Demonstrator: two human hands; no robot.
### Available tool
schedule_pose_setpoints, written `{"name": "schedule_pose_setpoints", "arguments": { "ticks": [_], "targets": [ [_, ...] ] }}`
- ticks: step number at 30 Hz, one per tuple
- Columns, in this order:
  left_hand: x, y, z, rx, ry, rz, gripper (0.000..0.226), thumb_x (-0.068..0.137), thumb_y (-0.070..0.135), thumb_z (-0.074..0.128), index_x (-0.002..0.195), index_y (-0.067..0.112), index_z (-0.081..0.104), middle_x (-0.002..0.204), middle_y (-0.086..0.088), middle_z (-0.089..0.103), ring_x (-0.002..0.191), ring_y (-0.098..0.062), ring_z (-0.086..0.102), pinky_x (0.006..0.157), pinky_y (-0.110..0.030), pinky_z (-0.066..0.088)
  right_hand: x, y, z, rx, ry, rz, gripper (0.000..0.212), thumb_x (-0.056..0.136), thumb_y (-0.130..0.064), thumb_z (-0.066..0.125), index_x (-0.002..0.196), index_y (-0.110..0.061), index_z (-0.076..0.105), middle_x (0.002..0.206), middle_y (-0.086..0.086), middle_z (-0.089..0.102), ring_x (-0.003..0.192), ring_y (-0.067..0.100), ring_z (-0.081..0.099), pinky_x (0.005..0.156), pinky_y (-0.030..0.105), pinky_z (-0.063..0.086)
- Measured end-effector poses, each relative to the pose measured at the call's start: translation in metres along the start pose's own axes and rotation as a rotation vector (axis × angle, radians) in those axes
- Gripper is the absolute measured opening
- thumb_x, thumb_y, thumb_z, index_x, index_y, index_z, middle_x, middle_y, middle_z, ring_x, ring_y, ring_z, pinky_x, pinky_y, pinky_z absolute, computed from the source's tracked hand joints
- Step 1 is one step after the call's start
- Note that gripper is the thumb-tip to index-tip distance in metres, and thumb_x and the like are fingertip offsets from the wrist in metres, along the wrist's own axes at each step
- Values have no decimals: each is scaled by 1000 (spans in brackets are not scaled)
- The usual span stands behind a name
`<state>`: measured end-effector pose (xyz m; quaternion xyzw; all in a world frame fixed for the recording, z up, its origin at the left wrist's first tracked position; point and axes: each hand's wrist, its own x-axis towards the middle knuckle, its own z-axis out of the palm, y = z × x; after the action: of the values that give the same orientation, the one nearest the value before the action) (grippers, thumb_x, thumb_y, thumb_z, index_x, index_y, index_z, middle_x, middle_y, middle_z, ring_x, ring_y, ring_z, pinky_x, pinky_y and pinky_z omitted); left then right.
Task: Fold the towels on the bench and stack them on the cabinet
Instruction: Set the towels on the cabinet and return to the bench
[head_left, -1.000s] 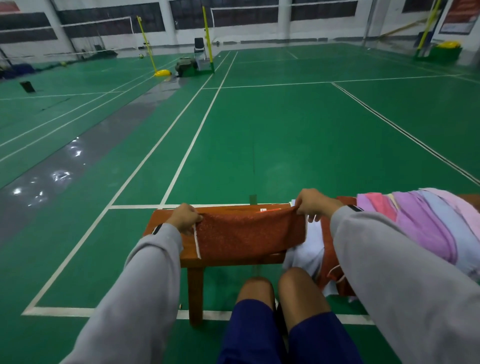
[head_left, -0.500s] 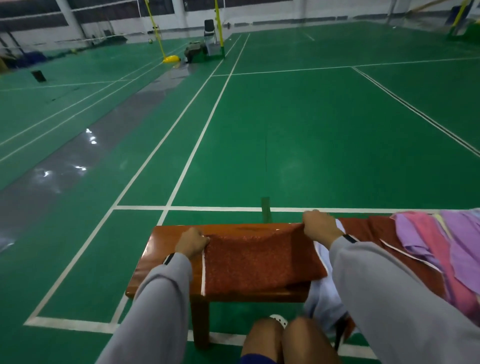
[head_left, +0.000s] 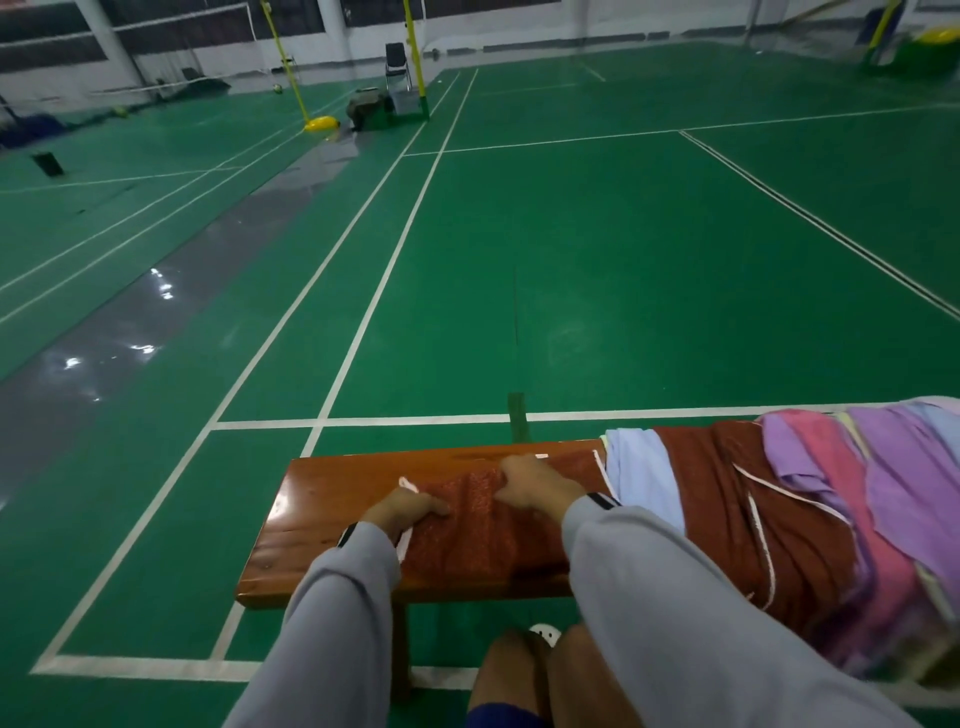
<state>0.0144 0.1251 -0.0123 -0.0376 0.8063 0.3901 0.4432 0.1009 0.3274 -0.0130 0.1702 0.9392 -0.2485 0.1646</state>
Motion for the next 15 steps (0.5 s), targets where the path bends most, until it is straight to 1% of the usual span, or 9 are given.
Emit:
{"name": "schedule_pose_setpoints", "arguments": {
  "ticks": [1, 3, 4, 5, 7, 9, 12, 13, 15],
  "targets": [
    [-7, 7, 6, -60, 14, 45, 43, 83, 11, 80, 120, 1, 60, 108, -21, 73, 98, -39, 71, 92, -52, 58, -2, -8, 0, 45, -5, -11, 23, 99, -25, 60, 115, -9, 67, 117, 12, 68, 96, 31, 69, 84, 44, 61],
    [-17, 22, 16, -110, 19, 149, 37, 86, 3, 74, 119, -6, 60, 103, -25, 73, 82, -35, 73, 74, -42, 62, -6, -22, -2, 219, -24, -10, 33, 104, -36, 54, 120, -8, 63, 117, 14, 65, 89, 32, 70, 67, 41, 62],
    [-22, 29, 21, -94, 12, 196, 32, 87, 0, 71, 116, -9, 61, 100, -27, 72, 75, -33, 72, 67, -38, 62, -9, -28, -3, 338, -45, 4, 38, 106, -40, 50, 122, -7, 61, 117, 17, 64, 86, 34, 70, 60, 41, 62],
    [-25, 36, 25, -69, 11, 236, 27, 89, -2, 67, 113, -11, 61, 97, -28, 70, 70, -30, 70, 63, -35, 60, -11, -33, -4, 448, -62, 21, 42, 107, -42, 44, 123, -6, 59, 116, 20, 64, 84, 37, 70, 59, 44, 63],
    [-37, 49, 33, -42, 16, 293, 18, 90, -3, 61, 107, -10, 61, 91, -26, 68, 65, -27, 68, 59, -33, 58, -15, -39, -9, 604, -56, 40, 47, 110, -43, 34, 120, -4, 58, 109, 25, 65, 79, 41, 72, 63, 52, 63],
    [-45, 58, 40, -26, 42, 331, 14, 90, -2, 59, 102, -8, 63, 87, -23, 69, 65, -27, 68, 59, -34, 58, -19, -39, -15, 708, -38, 58, 55, 109, -50, 31, 115, -3, 59, 100, 24, 69, 69, 38, 72, 56, 48, 62],
    [-55, 68, 48, -15, 70, 380, 10, 91, 0, 57, 94, -4, 65, 80, -21, 67, 59, -24, 65, 48, -28, 53, -26, -32, -27, 794, -40, 68, 65, 102, -64, 39, 116, -6, 65, 96, 21, 73, 66, 37, 72, 47, 37, 57],
    [-58, 70, 52, -4, 63, 393, 11, 92, 1, 56, 96, -4, 65, 80, -20, 67, 59, -24, 65, 47, -28, 52, -28, -29, -30, 795, -38, 65, 64, 101, -64, 43, 118, -7, 66, 97, 19, 73, 67, 38, 72, 47, 37, 56],
    [-59, 75, 61, -14, 33, 403, 17, 94, 5, 57, 104, -6, 64, 86, -23, 71, 65, -29, 70, 52, -31, 56, -33, -23, -39, 789, -14, 66, 59, 100, -60, 49, 118, -6, 67, 97, 17, 73, 70, 37, 73, 48, 37, 57]
  ]
}}
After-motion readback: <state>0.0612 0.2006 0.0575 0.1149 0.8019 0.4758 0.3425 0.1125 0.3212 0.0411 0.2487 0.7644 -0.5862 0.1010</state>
